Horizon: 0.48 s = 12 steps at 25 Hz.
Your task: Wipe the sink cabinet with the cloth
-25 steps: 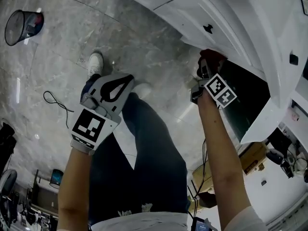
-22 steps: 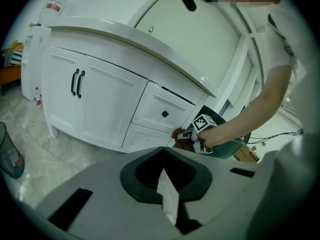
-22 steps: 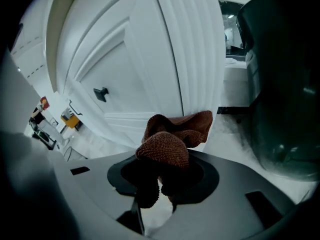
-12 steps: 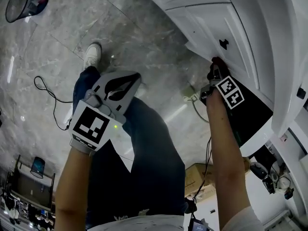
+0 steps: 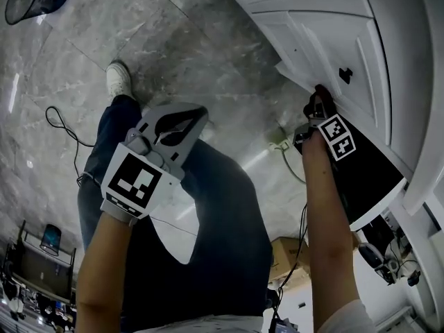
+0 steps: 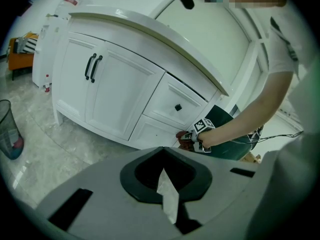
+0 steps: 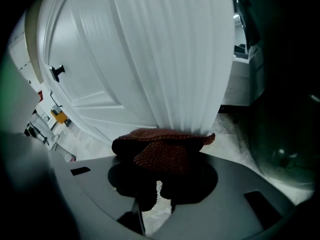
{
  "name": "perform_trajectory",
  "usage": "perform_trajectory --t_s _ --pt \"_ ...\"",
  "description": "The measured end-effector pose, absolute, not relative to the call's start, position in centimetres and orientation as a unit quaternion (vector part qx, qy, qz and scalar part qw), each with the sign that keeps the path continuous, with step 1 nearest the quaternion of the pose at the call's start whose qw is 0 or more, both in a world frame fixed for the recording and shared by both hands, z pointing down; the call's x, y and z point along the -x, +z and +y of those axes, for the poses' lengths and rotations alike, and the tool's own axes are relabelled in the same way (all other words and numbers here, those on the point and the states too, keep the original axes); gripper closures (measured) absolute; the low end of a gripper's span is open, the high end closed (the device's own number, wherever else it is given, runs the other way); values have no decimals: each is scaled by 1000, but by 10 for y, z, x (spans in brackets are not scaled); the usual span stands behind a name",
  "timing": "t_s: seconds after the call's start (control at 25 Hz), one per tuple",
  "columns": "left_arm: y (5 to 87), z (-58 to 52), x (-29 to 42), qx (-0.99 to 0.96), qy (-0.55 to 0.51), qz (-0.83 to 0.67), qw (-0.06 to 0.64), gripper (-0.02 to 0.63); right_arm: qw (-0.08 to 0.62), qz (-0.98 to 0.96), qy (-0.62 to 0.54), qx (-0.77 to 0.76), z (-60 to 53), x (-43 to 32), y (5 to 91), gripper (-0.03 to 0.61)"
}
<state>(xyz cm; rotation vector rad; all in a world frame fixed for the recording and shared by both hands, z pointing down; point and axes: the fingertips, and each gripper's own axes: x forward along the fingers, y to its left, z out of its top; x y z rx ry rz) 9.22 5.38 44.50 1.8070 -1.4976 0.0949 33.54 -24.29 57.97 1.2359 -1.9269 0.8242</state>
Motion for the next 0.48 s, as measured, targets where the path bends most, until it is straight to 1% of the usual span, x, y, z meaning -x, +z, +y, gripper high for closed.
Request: perform_trajectory --t_s 0.48 --pt "505 40 -73 -736 28 -561 378 603 372 -723 327 -482 -242 -346 669 451"
